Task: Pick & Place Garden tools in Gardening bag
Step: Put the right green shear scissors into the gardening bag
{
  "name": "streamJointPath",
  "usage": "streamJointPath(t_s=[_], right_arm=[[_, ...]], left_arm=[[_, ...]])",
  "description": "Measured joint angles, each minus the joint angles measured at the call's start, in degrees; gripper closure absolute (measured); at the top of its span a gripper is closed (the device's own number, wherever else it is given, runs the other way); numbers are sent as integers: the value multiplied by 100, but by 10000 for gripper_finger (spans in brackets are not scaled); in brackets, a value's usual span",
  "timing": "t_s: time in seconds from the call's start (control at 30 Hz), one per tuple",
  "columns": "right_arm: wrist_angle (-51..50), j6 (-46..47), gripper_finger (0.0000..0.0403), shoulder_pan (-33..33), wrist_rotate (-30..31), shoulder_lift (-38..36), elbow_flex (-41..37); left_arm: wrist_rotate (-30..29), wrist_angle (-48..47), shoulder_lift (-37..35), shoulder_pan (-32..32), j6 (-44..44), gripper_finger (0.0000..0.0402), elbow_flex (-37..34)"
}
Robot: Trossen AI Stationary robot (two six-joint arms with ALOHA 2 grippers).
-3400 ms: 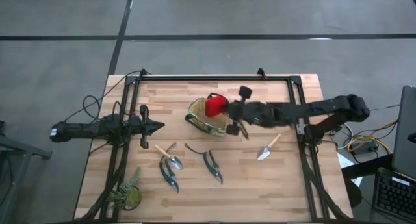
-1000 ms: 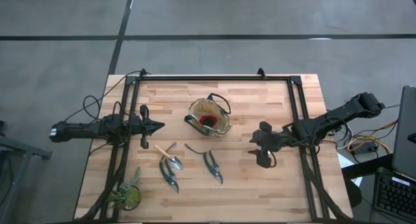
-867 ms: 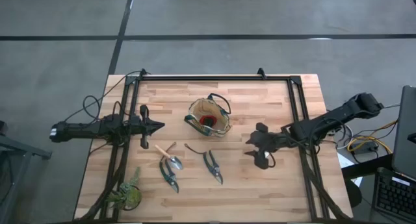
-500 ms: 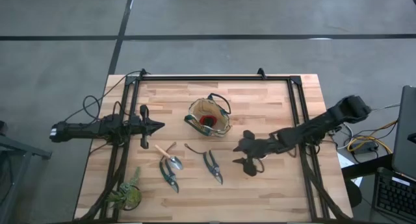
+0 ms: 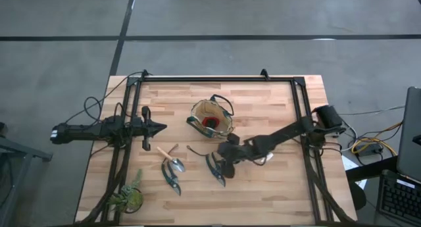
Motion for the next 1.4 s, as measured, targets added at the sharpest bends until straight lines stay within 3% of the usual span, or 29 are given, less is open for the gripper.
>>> streamJointPath(t_s=[0.37, 0.57, 0.73, 1.07, 1.4], right_arm=[[-930, -125, 179, -125, -14, 909, 1054], [-1298, -143, 191, -132, 6, 1043, 1254], [-1326, -244, 233, -125, -18, 1034, 1239], [-1350, -772, 375, -101, -172, 1009, 1230], [-1398, -1060, 394, 42, -192, 538, 1215]], left_arm=[[0, 7, 2, 0, 0, 387, 0], [0, 20, 24, -2, 0, 387, 0], [0, 22, 35, -2, 2, 387, -2], [0, 26, 35, -1, 0, 387, -2], [0, 28, 37, -1, -1, 387, -2]])
